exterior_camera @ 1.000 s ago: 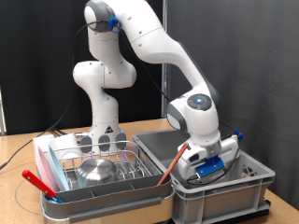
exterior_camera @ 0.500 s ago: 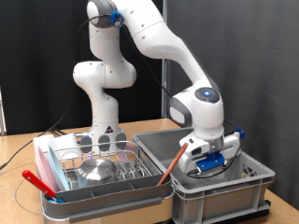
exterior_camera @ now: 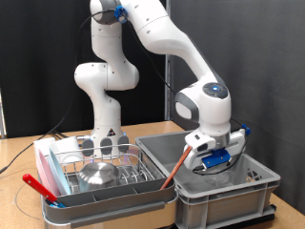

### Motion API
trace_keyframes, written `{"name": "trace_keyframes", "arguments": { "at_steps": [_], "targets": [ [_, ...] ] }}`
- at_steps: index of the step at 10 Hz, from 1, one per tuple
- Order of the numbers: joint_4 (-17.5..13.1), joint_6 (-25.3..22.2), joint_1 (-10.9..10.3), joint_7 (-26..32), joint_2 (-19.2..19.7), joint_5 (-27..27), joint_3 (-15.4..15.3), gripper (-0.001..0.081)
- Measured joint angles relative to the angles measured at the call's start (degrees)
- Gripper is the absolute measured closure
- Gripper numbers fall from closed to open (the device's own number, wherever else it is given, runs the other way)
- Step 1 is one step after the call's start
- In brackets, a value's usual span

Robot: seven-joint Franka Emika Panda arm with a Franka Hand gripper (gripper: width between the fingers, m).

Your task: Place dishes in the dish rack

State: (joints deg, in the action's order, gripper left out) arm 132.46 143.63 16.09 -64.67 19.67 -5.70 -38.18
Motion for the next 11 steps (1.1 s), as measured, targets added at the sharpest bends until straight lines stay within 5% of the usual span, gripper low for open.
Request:
{"name": "trace_keyframes", "arguments": {
  "at_steps": [5,11],
  "targets": [
    [2.61,-0.12,0.05,-0.17,-1.63,-1.78,-0.05,0.0001],
    [5.24,2.67,0.18,-4.71,-2.64,5.08,4.43,0.0001]
  ]
}}
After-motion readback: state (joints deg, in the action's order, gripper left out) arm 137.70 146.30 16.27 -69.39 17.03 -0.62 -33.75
